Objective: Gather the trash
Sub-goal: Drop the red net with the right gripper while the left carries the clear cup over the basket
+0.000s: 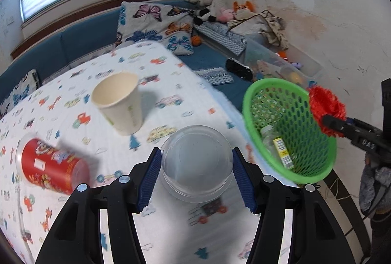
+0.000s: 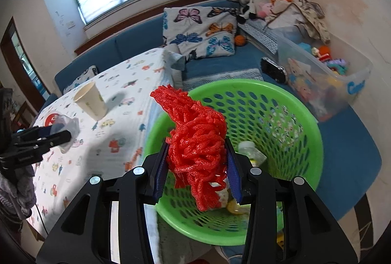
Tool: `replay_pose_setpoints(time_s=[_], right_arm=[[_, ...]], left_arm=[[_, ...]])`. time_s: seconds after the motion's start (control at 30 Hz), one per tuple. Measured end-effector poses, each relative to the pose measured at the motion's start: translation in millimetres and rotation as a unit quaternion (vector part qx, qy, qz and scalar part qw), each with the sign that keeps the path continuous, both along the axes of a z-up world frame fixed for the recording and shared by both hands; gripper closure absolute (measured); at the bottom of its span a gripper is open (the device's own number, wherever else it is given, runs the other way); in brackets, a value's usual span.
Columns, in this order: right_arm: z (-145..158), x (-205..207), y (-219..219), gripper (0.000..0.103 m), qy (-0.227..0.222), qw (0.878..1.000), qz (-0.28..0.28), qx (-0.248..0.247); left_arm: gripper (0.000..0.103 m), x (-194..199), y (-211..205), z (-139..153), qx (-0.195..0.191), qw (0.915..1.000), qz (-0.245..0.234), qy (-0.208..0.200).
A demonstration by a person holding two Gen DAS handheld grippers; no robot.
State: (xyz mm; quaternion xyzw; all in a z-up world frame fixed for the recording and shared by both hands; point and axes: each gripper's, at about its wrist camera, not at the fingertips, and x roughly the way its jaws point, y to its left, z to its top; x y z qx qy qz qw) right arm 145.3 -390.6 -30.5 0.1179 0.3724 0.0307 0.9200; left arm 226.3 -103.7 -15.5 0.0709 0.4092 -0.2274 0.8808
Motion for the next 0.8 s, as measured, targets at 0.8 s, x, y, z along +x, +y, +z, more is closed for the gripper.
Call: replay_pose_setpoints(time_s=[0.8], right_arm=[[-24,-5,-42,0.046,0.032,0.998,-0.045,0.000]], left_arm=[[0.046,-2,-97,14,0.008,0.9974,-0.072,-0.010]])
